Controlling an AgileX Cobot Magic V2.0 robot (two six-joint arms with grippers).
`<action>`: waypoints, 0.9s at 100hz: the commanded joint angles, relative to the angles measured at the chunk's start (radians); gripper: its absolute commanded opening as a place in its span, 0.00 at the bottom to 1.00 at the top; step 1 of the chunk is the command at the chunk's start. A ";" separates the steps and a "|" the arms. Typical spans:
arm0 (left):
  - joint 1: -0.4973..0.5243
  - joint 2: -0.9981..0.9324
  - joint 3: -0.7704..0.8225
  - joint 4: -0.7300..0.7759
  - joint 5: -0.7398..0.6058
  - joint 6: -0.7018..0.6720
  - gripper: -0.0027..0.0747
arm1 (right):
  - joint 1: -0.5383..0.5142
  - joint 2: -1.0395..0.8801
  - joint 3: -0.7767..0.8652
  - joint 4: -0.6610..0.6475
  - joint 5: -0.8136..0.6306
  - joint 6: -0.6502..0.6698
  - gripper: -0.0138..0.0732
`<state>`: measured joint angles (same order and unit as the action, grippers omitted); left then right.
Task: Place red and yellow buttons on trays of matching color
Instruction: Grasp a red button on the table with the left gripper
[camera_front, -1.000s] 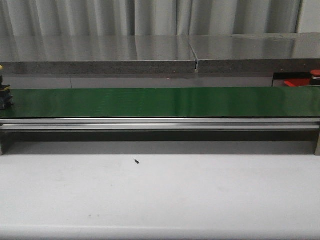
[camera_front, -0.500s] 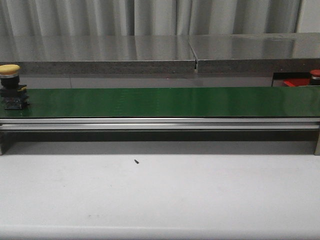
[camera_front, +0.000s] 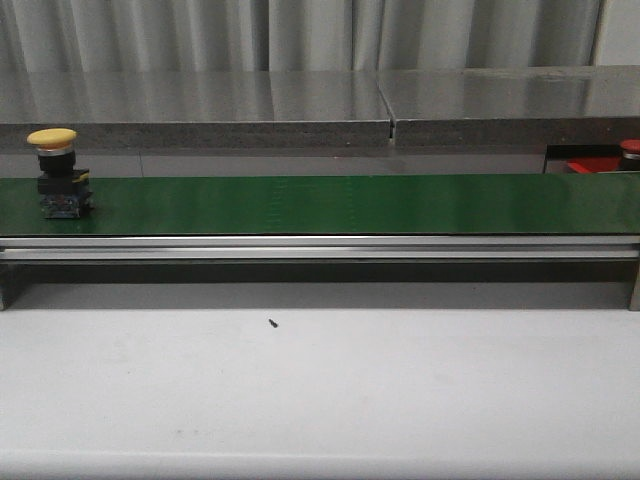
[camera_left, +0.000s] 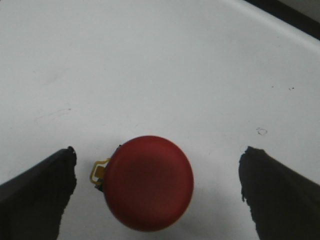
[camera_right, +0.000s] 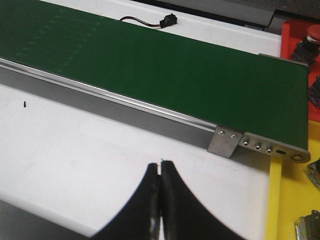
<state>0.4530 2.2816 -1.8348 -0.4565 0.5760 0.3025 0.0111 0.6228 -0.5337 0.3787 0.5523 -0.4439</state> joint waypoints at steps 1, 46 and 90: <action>0.000 -0.060 -0.035 -0.017 -0.039 -0.017 0.76 | 0.002 -0.004 -0.027 0.010 -0.059 -0.002 0.05; -0.006 -0.139 -0.082 -0.033 0.037 -0.017 0.01 | 0.002 -0.004 -0.027 0.010 -0.059 -0.002 0.05; -0.146 -0.504 0.163 -0.101 0.066 -0.017 0.01 | 0.002 -0.004 -0.027 0.010 -0.059 -0.002 0.05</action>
<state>0.3460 1.9013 -1.7208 -0.5190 0.6975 0.2922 0.0111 0.6228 -0.5337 0.3787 0.5523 -0.4439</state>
